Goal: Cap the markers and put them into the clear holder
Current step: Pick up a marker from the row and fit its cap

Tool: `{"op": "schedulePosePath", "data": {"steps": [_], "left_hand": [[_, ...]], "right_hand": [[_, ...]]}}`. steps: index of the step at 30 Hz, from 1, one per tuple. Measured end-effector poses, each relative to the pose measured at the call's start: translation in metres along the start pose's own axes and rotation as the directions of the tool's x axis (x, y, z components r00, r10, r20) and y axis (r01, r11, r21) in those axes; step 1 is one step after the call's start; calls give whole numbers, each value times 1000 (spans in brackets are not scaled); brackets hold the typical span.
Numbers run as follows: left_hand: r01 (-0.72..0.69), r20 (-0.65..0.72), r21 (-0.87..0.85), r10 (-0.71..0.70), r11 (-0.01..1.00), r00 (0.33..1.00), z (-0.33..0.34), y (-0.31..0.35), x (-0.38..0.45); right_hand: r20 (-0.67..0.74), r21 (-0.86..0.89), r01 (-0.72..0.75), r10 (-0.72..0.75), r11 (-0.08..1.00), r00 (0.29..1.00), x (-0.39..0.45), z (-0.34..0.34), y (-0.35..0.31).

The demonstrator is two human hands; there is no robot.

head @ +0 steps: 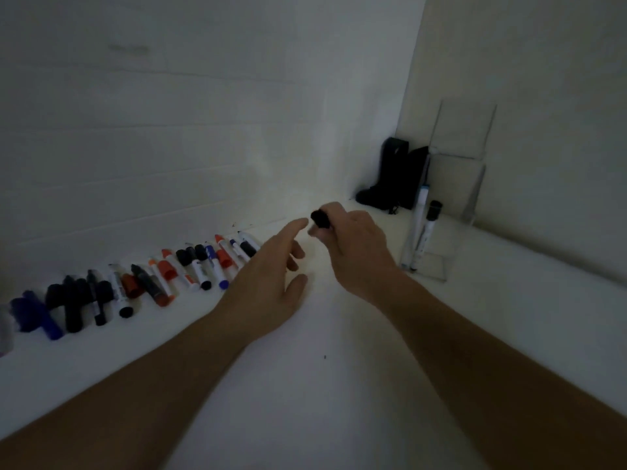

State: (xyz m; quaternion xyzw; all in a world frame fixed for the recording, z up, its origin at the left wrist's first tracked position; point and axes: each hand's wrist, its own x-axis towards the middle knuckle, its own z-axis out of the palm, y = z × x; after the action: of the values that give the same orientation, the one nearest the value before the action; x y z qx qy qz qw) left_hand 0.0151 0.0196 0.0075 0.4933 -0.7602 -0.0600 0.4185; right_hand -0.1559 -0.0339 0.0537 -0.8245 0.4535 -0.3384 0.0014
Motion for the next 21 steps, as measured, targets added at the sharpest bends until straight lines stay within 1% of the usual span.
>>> {"op": "schedulePosePath", "data": {"steps": [2, 3, 5, 6, 8, 10, 13, 16, 18, 21], "left_hand": [[-91, 17, 54, 90, 994, 996, 2, 4, -3], [-143, 43, 80, 140, 986, 989, 3, 5, -5], [-209, 91, 104, 200, 972, 976, 5, 4, -7], [-221, 100, 101, 211, 970, 972, 6, 2, -7], [-221, 107, 95, 211, 971, 972, 8, -1, -7], [-231, 118, 117, 217, 966, 969, 10, -2, -8], [-259, 141, 152, 238, 954, 961, 11, -3, -10], [-273, 151, 170, 249, 947, 957, 11, -4, -11], [-275, 158, 189, 247, 943, 956, 13, -4, -11], [-273, 160, 192, 244, 943, 956, 14, -5, -10]], "right_hand": [[-60, 98, 11, -5, 995, 998, 9, -26, 3], [-128, 101, 38, -25, 994, 991, 13, -43, 8], [-312, 39, 70, -54, 997, 948, 21, -84, 25], [-387, 26, 39, -26, 999, 922, 23, -102, 36], [-458, 23, -64, 67, 998, 887, 24, -129, 60], [-438, -28, -176, 146, 984, 887, 18, -140, 83], [-333, -103, -262, 215, 960, 918, 4, -131, 107], [-275, -108, -362, 322, 926, 906, -6, -112, 117], [-248, -139, -383, 342, 913, 906, -9, -102, 119], [-218, -258, -352, 301, 900, 928, -13, -93, 117]]}}
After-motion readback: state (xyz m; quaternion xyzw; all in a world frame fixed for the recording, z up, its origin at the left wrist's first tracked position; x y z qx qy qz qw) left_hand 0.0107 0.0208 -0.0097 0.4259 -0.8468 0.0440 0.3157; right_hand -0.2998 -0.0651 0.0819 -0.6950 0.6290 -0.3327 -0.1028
